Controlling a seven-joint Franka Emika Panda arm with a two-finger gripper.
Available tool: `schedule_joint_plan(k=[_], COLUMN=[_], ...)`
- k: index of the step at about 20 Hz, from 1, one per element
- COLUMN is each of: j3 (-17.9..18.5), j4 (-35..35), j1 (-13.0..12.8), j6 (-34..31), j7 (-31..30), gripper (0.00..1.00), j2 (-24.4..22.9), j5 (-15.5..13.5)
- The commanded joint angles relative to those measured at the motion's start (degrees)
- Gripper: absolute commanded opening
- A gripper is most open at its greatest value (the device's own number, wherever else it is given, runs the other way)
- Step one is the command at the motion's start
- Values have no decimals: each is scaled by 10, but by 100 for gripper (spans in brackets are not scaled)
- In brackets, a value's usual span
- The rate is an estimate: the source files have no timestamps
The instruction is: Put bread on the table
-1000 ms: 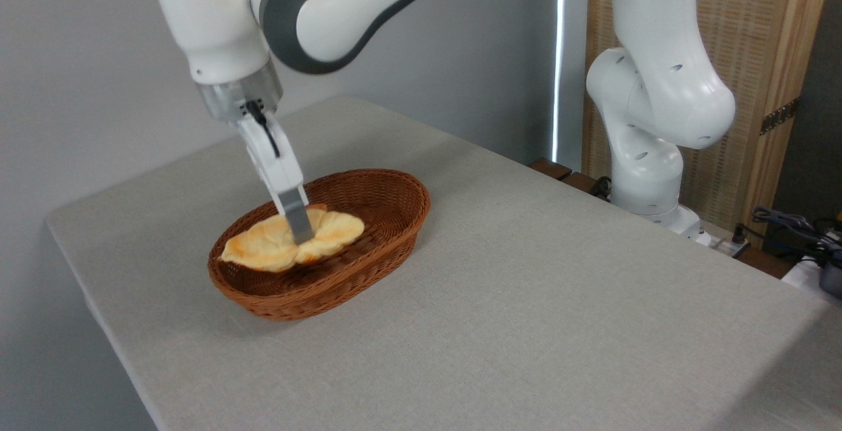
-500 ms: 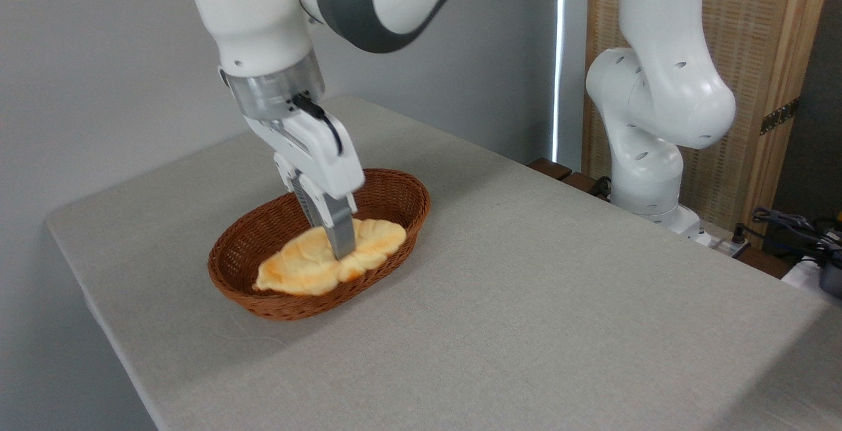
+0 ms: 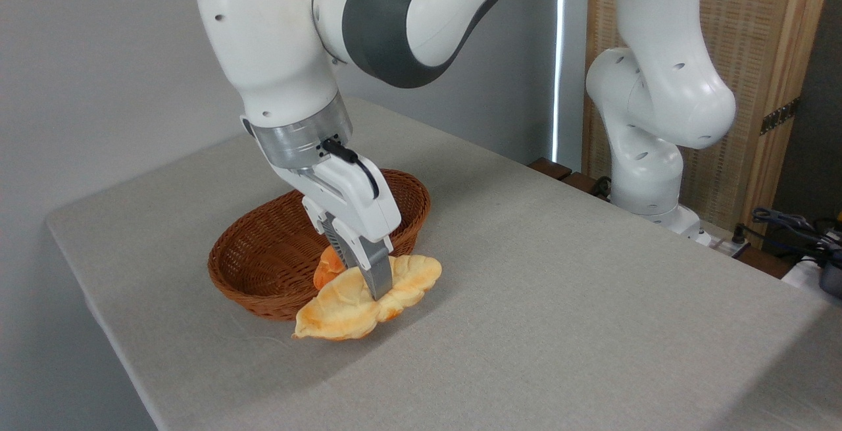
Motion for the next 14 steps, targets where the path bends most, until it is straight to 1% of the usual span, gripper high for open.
schedule_joint_plan(k=[1, 9, 11, 14], j3=[4, 0, -8, -27], j4=[0, 0, 0, 2], j1=[-5, -5, -6, -8], j6=[-5, -5, -3, -1], j7=[7, 5, 4, -1], gripper=[100, 100, 100, 100], j2=[-3, -4, -4, -4], j5=[9, 9, 8, -5])
